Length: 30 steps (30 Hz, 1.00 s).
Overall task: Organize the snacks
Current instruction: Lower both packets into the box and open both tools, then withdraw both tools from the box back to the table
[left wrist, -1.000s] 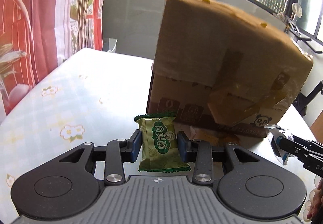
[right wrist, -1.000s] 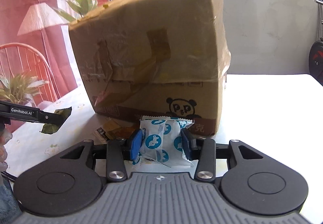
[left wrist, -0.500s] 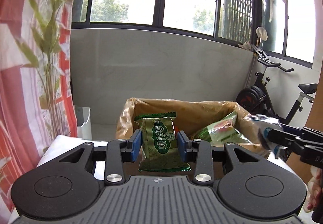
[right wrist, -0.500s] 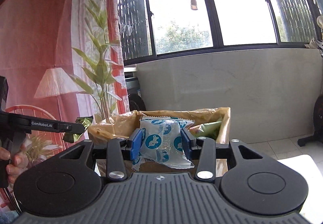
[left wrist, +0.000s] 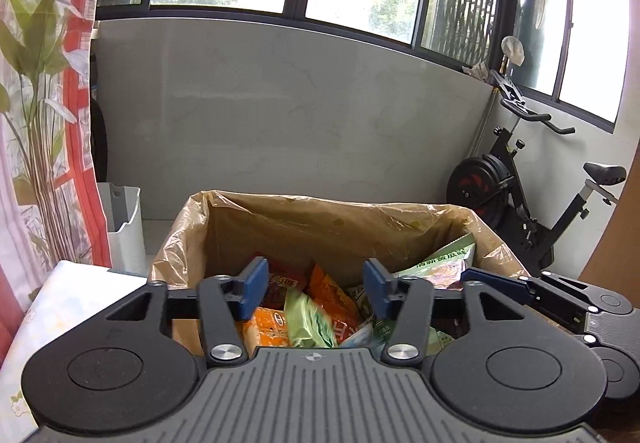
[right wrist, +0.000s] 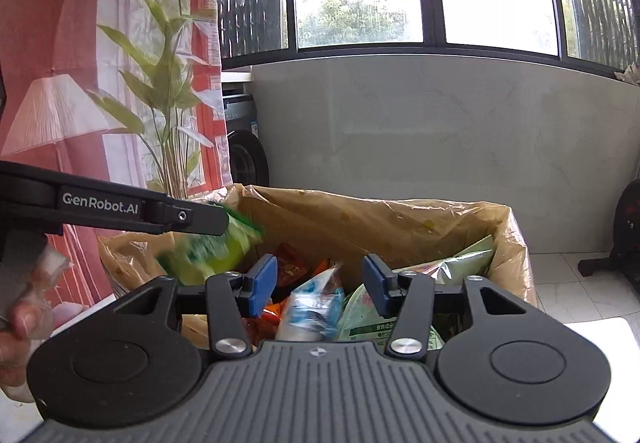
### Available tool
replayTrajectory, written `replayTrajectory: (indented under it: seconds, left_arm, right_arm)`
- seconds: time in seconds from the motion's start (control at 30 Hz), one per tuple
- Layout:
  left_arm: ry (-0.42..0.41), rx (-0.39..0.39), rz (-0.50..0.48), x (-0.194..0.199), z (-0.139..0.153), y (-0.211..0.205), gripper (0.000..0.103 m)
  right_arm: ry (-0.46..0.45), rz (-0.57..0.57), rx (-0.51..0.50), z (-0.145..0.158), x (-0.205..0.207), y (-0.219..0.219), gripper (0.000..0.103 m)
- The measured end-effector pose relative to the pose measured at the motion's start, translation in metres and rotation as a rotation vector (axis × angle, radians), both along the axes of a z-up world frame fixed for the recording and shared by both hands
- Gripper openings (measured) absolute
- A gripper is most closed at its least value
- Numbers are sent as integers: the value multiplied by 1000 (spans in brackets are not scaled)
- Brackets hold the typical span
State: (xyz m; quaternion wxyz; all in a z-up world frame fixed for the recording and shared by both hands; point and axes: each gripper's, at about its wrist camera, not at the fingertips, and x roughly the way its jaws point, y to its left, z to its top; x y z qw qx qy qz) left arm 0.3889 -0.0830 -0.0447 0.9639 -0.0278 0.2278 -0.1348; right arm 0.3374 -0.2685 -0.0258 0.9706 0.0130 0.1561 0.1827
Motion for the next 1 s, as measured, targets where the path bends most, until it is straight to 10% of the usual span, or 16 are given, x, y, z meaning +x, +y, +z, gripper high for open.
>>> replayTrajectory:
  seconds: [0.57,1.0]
  left_arm:
    - [-53,-73,74,-89,-4,46,61]
    - [90,-84,222,-108,-62,74,55]
  right_arm:
    - [-98,-80,178,-28,-115,-39,58]
    - [124,-96,162,-89,-116,-35,58]
